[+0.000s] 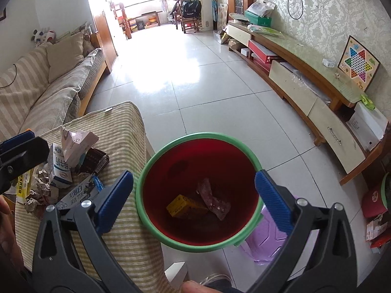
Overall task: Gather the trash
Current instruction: 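Move both tools back over the table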
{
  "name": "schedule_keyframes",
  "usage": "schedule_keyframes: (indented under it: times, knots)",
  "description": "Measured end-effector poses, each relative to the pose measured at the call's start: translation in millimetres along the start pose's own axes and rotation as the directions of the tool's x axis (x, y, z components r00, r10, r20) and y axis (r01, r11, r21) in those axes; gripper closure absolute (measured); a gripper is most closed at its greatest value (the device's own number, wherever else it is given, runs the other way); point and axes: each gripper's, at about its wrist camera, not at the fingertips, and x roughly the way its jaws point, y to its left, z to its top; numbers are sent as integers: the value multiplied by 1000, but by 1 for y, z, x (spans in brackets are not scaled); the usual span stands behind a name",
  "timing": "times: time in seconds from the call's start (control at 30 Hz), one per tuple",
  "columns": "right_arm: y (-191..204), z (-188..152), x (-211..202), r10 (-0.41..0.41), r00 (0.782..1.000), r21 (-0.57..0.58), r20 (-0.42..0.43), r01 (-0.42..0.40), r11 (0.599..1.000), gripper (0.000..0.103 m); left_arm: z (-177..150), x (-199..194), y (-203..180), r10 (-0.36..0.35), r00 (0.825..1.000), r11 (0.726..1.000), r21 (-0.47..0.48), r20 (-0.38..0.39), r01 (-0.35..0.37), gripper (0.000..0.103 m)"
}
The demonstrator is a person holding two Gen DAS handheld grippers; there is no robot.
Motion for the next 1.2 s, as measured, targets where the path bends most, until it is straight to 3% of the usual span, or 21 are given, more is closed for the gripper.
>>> schedule_keyframes:
  times: [0.33, 0.47, 0.6, 0.7, 0.8, 1.0, 1.2]
  knots:
    - [32, -14, -32, -7, 1000, -33, 20, 8, 999, 5, -19, -46, 36, 63, 998, 998, -31, 17, -62, 8]
    - [54, -17, -44, -9, 1000, -53, 29, 11, 999, 5, -38, -64, 60, 96, 995, 992, -84, -5, -96, 8]
    - [79, -23, -54, -11, 999, -84, 30, 14, 996, 5, -58, -81, 93, 85, 996, 981, -173, -35, -90, 8]
    - [98, -25, -62, 1, 999, -102, 34, 3, 995, 5, -73, -97, 111, 124, 992, 976, -179, -23, -126, 8]
    - [120, -27, -67, 19, 1000, -114, 16, -17, 993, 5, -85, -113, 125, 191, 981, 969, -154, -22, -192, 8]
    - [159, -41, -73, 13, 1000, -159, 17, -10, 987, 5, -104, -150, 145, 295, 953, 953, -97, 71, -288, 8]
    - [191, -55, -75, 36, 999, -214, 35, -28, 976, 5, -129, -178, 191, 271, 962, 938, -235, 38, -255, 8]
